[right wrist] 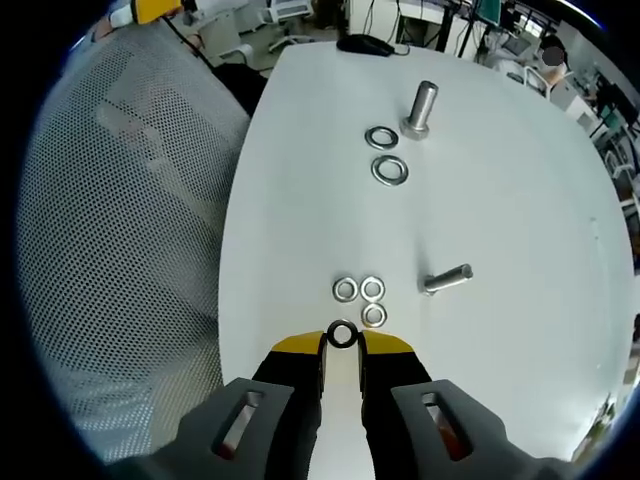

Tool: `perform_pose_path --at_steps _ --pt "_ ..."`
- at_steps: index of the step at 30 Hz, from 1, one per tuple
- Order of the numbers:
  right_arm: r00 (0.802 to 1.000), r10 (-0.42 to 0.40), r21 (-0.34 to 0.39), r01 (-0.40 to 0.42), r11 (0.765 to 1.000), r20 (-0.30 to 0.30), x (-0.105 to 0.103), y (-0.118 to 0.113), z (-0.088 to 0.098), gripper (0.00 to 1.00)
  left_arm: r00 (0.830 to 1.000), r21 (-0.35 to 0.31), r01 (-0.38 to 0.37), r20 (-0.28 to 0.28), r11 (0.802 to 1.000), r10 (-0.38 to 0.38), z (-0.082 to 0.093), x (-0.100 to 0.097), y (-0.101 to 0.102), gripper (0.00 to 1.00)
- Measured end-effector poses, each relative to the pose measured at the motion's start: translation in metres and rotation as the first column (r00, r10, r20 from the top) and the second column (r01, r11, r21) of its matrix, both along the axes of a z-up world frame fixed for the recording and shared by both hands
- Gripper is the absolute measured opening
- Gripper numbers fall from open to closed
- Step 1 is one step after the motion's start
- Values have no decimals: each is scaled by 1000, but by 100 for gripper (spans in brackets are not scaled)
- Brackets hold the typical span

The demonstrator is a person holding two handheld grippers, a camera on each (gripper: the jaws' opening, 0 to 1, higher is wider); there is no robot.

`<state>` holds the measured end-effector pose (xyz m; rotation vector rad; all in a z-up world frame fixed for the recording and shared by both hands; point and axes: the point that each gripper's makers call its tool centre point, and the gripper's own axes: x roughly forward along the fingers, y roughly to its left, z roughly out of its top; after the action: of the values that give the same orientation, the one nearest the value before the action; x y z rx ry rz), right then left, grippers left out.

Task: Place the washer onto the threaded stud by aligning its center hole with the stud, sliding it down to the base, and recovering from edge contact or off-axis alignment until the washer reaches the visible bottom stop.

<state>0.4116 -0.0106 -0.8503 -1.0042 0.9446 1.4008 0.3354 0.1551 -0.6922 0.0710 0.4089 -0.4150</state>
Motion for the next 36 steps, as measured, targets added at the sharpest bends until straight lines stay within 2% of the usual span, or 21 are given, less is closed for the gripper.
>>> perform_pose_path --at_steps 17,22,36 --pt "999 43 -7 -43 999 15 13 -6 28 14 1000 -4 3 -6 1000 -3 -1 0 -1 36" --pt "998 9 2 -9 1000 55 28 -4 40 14 1000 -4 8 -11 1000 -8 -1 -1 -2 35" --pt "996 5 14 -6 1000 85 45 7 59 14 1000 -6 5 -7 1000 -5 -1 -1 -1 35"
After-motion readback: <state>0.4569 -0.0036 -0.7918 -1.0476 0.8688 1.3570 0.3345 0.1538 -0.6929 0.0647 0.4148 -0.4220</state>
